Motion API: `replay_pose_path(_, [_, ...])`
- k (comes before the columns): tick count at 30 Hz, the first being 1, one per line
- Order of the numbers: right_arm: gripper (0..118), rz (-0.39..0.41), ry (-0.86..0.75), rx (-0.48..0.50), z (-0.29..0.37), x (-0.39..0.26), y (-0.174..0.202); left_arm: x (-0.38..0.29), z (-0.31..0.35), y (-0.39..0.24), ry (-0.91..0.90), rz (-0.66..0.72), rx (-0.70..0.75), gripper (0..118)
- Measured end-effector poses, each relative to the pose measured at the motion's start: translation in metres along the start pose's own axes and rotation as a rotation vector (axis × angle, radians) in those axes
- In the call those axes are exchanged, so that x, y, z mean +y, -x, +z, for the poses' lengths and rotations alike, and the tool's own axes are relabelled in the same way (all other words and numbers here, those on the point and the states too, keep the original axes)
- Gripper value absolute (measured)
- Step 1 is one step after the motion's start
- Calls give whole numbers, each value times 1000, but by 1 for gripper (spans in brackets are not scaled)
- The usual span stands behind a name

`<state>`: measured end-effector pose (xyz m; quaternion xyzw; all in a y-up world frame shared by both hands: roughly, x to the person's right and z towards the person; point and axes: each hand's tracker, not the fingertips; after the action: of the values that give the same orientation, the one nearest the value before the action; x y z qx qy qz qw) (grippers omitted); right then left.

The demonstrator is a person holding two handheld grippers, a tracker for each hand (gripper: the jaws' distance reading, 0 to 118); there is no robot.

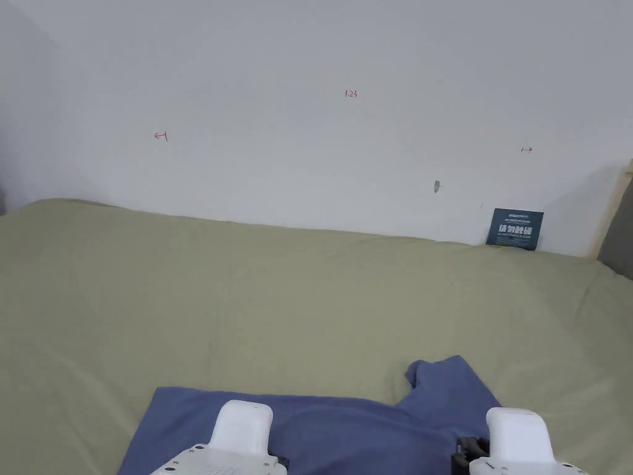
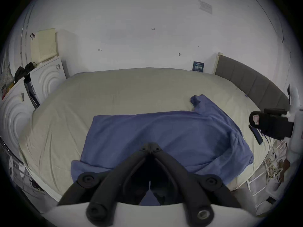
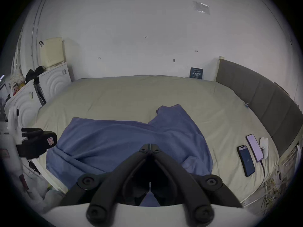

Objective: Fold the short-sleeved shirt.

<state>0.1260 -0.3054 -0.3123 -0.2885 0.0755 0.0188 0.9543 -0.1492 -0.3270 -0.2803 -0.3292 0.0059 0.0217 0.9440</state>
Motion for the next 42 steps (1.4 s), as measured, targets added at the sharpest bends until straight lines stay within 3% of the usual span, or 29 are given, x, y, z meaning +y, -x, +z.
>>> replay_pose_path(5, [0, -20, -11, 26, -4, 9, -14, 49, -40, 75, 33, 89, -56, 0])
replay_pose_path(6, [0, -28, -10, 27, -6, 11, -18, 62, -57, 93, 61, 109, -81, 8])
replay_pose_path(8, [0, -41, -10, 33, -11, 13, -28, 80, -91, 124, 122, 115, 1, 85])
replay_pose_path(9, [0, -45, -6, 31, -14, 14, -33, 85, -114, 138, 174, 104, 65, 114])
replay_pose_path(10, [0, -48, -1, 28, -18, 15, -39, 86, -138, 150, 246, 120, 32, 118])
replay_pose_path(13, [0, -70, 15, 54, -35, 18, -63, 79, -191, 177, 377, 184, -6, 118])
replay_pose_path(14, [0, -74, 34, 45, -44, 21, -73, 76, -202, 179, 364, 164, 58, 113])
replay_pose_path(15, [1, -69, 68, 39, -55, 26, -84, 74, -207, 180, 326, 142, 81, 100])
replay_pose_path(16, [8, -80, 70, 41, -66, 32, -95, 73, -212, 179, 324, 154, 72, 68])
replay_pose_path(18, [58, -146, 71, 82, -95, 48, -122, 70, -216, 173, 367, 151, -1, 0])
replay_pose_path(19, [75, -171, 105, 114, -115, 57, -136, 67, -220, 167, 402, 134, 9, 0])
replay_pose_path(21, [75, -143, 177, 165, -159, 77, -159, 59, -221, 155, 391, 50, 36, 0])
replay_pose_path(24, [75, 14, 393, 102, -232, 101, -178, 57, -210, 153, 358, 77, 34, 0])
replay_pose_path(25, [75, 25, 459, 56, -250, 102, -182, 57, -209, 154, 363, 99, 27, 0])
replay_pose_path(29, [75, -65, 643, 103, -304, 98, -196, 60, -201, 155, 357, 132, 9, 0])
replay_pose_path(32, [75, -85, 683, 131, -322, 92, -194, 67, -195, 159, 353, 143, -8, 0])
replay_pose_path(35, [72, -67, 723, 71, -324, 86, -184, 73, -193, 160, 351, 130, -15, 0])
replay_pose_path(36, [64, -65, 710, 68, -319, 88, -181, 74, -193, 160, 355, 123, -18, 0])
replay_pose_path(37, [15, -62, 724, 31, -317, 91, -179, 75, -192, 161, 354, 122, -19, 0])
replay_pose_path(38, [0, -25, 712, -20, -313, 94, -180, 77, -192, 163, 356, 123, -27, 0])
replay_pose_path(40, [0, -109, 628, 57, -301, 94, -181, 79, -188, 164, 346, 123, -35, 0])
replay_pose_path(42, [0, -72, 583, 75, -284, 100, -173, 83, -181, 168, 335, 128, -54, 0])
